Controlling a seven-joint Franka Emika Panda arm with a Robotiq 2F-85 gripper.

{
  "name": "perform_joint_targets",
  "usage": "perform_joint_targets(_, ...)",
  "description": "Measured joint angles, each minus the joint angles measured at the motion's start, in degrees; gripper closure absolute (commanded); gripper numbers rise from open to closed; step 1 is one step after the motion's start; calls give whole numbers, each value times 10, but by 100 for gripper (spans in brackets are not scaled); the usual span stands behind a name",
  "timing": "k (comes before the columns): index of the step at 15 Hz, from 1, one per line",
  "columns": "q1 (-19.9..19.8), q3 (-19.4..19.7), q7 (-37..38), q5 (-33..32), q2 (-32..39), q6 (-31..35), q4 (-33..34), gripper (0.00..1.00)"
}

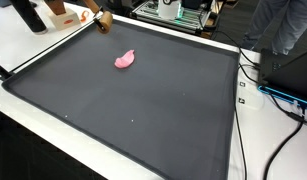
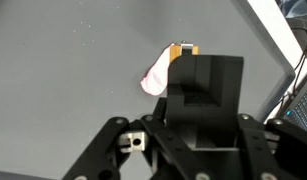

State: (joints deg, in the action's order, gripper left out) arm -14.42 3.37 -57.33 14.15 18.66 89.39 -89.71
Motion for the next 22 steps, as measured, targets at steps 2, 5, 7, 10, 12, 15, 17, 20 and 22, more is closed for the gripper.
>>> perform_joint_targets(2, 18, -1, 10, -17, -27, 25, -33, 76)
perform_joint_targets(5, 46, -4, 29, -37, -61, 84, -88, 76)
perform_joint_targets(7, 63, -8, 42, -48, -80, 124, -124, 51)
perform_joint_targets(10, 78, -12, 51, -57, -98, 153, -160, 51)
perform_joint_targets(12, 78, -12, 51, -58, -103, 154, -165, 51)
perform_joint_targets(15, 77, -12, 51, -58, -105, 155, -168, 76)
perform_joint_targets(17, 77, -12, 51, -58, -104, 155, -168, 76)
perform_joint_targets(20, 88, -18, 53, -86, -106, 197, -180, 76)
perform_joint_targets(22, 108, -29, 67, -128, -119, 249, -210, 76)
